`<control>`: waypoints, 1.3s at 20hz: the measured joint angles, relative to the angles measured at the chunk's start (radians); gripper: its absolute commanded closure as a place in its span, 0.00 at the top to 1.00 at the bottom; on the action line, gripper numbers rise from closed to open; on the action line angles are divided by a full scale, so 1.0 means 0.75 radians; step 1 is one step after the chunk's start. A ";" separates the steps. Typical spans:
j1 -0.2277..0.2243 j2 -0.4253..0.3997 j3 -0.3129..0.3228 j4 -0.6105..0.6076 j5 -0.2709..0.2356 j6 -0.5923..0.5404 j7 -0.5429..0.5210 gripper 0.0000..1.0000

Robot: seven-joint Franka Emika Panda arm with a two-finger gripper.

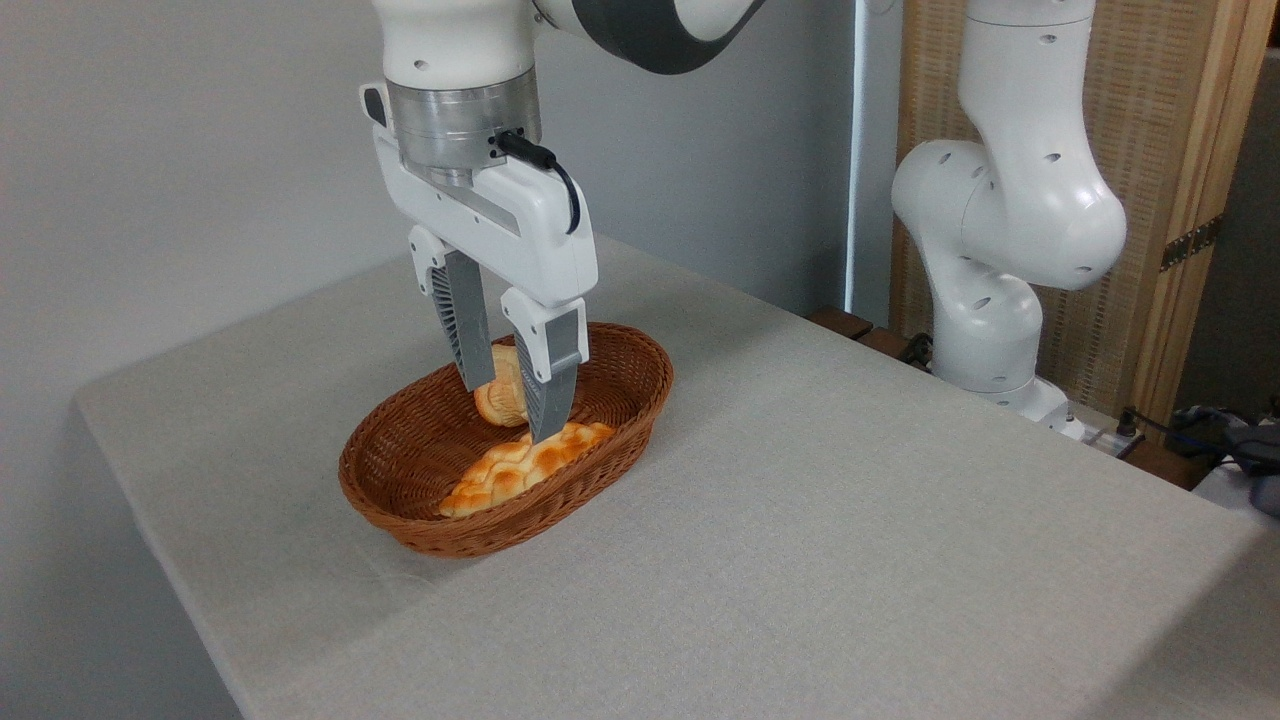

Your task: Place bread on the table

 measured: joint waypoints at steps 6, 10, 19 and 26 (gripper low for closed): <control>0.000 0.000 0.007 0.000 0.000 -0.021 0.000 1.00; 0.000 0.000 0.019 0.000 0.000 -0.030 0.000 1.00; 0.000 0.000 0.040 0.000 0.009 -0.064 0.019 1.00; -0.017 0.000 0.028 -0.021 0.016 -0.066 0.036 1.00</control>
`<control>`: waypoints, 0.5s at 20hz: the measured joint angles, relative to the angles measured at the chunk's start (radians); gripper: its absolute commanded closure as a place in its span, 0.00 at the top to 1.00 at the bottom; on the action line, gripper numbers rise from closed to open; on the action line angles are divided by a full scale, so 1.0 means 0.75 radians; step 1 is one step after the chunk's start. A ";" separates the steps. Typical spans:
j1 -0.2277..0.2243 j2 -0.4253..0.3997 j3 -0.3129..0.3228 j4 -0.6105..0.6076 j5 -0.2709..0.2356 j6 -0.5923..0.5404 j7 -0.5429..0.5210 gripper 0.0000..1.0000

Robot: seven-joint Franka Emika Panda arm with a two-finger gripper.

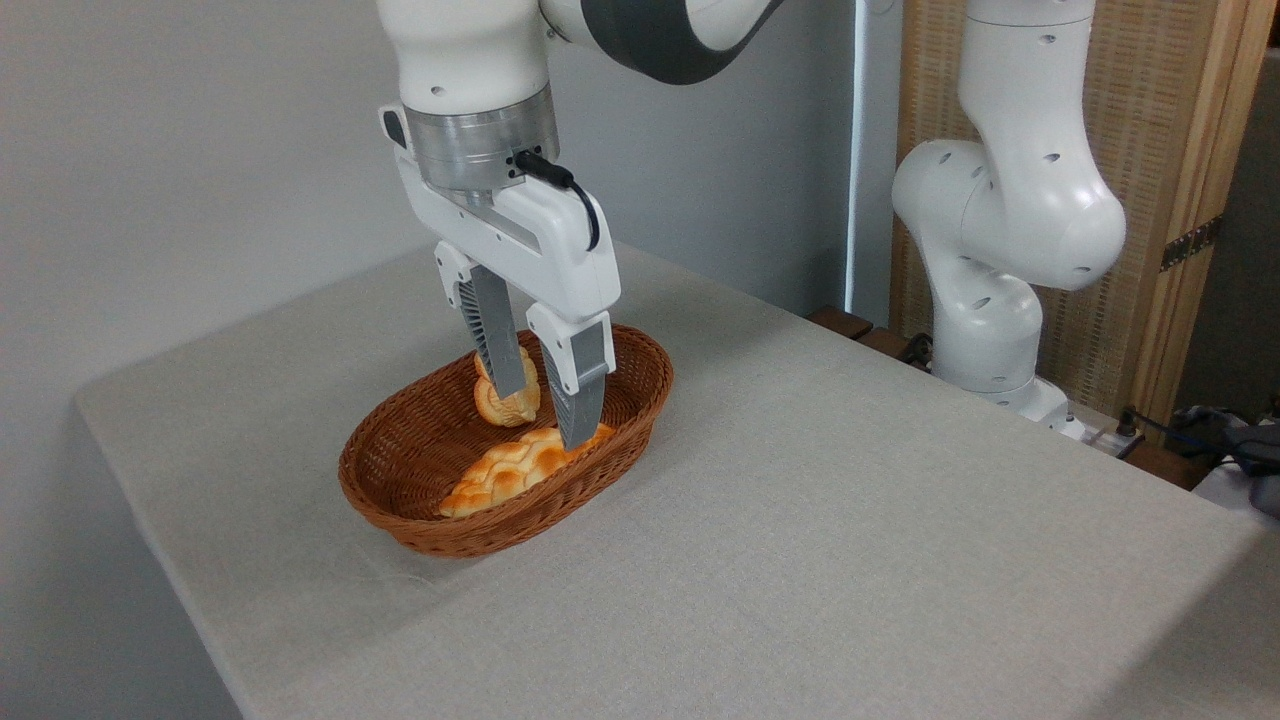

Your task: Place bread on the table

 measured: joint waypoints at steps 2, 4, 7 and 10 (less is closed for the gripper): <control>-0.011 0.000 -0.014 -0.004 0.000 -0.003 -0.023 1.00; -0.018 0.000 -0.042 -0.009 0.000 -0.014 -0.116 1.00; -0.033 0.000 -0.095 -0.026 0.000 -0.024 -0.278 1.00; -0.075 0.001 -0.113 -0.059 0.000 -0.025 -0.386 1.00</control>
